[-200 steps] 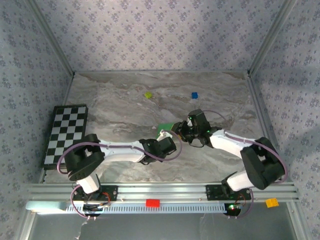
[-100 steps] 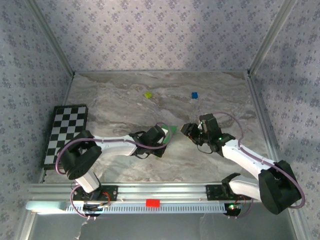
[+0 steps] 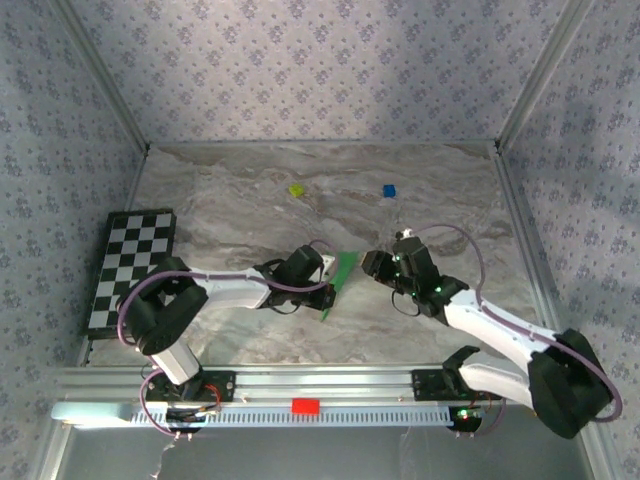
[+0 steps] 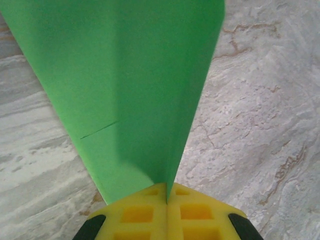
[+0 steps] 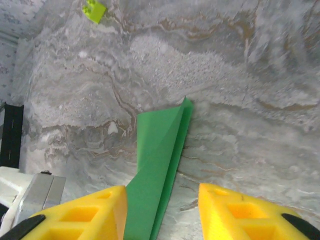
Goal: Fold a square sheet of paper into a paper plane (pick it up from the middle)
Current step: Fold the wing for the fifth time at the center of the table.
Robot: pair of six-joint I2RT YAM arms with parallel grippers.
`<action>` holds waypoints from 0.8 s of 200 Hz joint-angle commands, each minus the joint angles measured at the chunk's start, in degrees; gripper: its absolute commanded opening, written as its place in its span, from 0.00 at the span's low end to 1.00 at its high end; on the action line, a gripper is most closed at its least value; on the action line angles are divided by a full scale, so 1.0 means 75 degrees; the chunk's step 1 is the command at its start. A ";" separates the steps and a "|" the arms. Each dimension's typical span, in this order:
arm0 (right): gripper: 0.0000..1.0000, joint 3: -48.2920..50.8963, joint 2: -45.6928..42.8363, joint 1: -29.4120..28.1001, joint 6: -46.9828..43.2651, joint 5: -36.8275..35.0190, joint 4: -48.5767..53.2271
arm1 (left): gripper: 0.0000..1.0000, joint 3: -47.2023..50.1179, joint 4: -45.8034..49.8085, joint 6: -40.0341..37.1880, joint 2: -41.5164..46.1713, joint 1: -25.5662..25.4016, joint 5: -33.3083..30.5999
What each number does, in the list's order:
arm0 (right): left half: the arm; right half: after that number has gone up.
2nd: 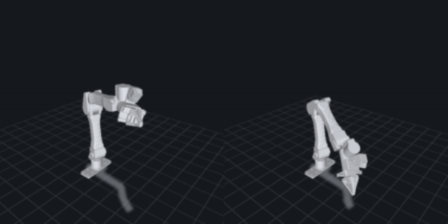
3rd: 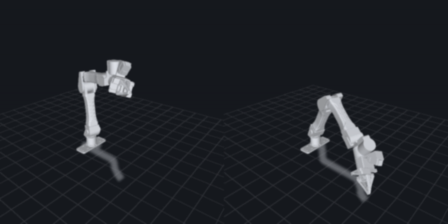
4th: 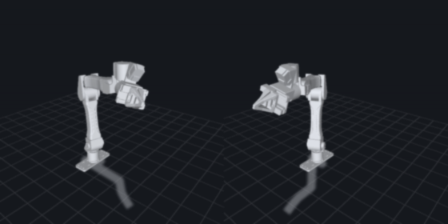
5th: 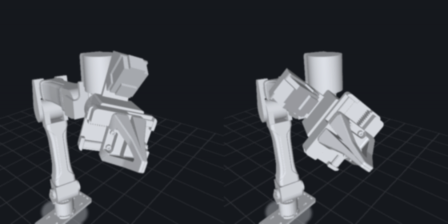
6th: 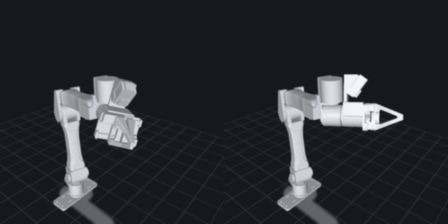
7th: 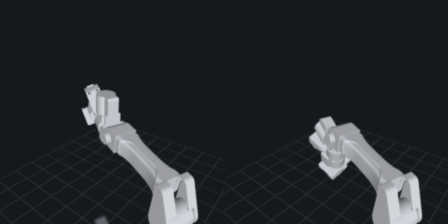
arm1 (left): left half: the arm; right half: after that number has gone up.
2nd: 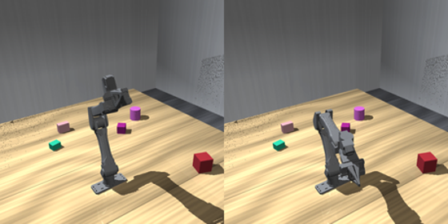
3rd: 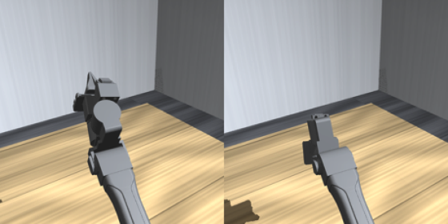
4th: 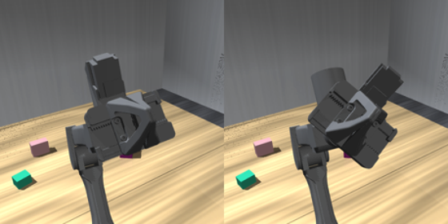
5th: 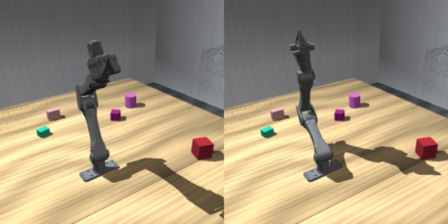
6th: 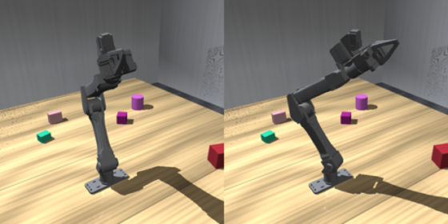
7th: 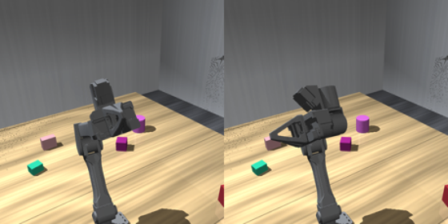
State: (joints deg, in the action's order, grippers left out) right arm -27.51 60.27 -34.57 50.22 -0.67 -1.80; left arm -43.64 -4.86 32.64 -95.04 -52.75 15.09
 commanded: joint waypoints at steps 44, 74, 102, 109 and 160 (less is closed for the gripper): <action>0.45 0.1205 -0.3067 0.0250 -0.0113 -0.1946 0.1062 | 0.00 0.0441 -0.0658 0.0120 0.0152 0.0049 -0.0174; 0.45 0.1477 -0.3503 0.0808 -0.0210 -0.1055 0.1065 | 0.00 0.0284 -0.0479 -0.0045 0.0063 0.0050 -0.0129; 0.45 0.1123 -0.2860 0.1083 -0.0662 -0.0353 0.1268 | 0.00 0.0180 -0.0393 -0.0055 0.0075 0.0081 -0.0089; 0.45 0.0956 -0.2649 0.1121 -0.0836 -0.0211 0.1417 | 0.00 0.0159 -0.0382 -0.0046 0.0075 0.0083 -0.0036; 0.46 0.0241 -0.1659 0.1551 -0.1421 0.1164 0.2246 | 0.00 0.0211 -0.0356 0.0216 0.0198 0.0359 0.0150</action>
State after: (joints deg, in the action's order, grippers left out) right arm -22.48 45.95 -24.60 42.70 1.04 10.83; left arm -41.12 -7.77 33.12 -94.87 -51.66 14.85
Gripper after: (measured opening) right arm 0.456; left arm 0.043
